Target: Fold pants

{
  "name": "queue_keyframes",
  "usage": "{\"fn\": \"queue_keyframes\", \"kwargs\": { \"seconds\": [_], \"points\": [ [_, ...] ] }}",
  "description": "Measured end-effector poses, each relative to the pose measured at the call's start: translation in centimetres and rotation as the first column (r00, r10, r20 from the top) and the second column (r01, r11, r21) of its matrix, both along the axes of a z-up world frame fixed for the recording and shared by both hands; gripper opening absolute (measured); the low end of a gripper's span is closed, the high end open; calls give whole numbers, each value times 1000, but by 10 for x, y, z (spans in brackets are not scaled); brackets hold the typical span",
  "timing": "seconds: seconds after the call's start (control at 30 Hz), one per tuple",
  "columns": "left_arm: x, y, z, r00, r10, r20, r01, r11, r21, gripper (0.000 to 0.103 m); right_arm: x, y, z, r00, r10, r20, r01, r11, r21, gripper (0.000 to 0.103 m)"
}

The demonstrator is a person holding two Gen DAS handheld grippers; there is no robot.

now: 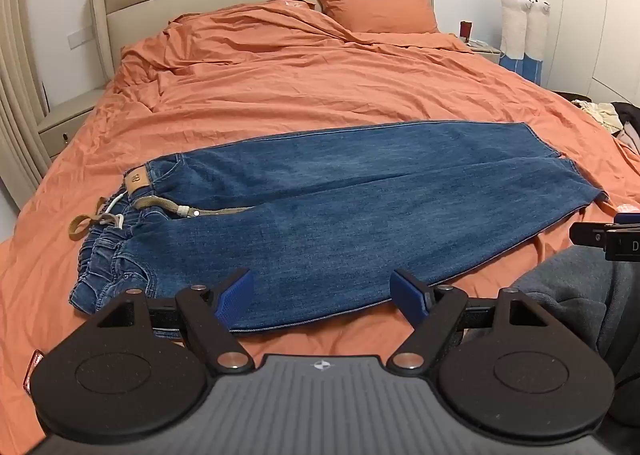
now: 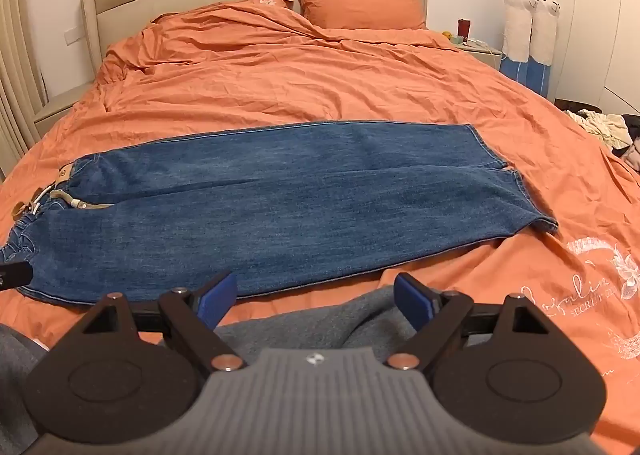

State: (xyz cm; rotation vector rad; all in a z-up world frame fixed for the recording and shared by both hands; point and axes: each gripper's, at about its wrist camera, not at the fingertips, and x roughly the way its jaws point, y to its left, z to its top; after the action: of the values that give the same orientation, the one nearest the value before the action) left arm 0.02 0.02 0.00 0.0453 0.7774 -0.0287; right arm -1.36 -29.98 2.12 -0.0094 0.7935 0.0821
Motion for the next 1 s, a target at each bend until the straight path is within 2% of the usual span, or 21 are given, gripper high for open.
{"fn": "queue_keyframes", "kwargs": {
  "seconds": [1.0],
  "points": [
    [-2, 2, -3, 1000, 6, -9, -6, 1000, -7, 91, -5, 17, 1, 999, 43, -9, -43, 999, 4, 82]
  ]
}}
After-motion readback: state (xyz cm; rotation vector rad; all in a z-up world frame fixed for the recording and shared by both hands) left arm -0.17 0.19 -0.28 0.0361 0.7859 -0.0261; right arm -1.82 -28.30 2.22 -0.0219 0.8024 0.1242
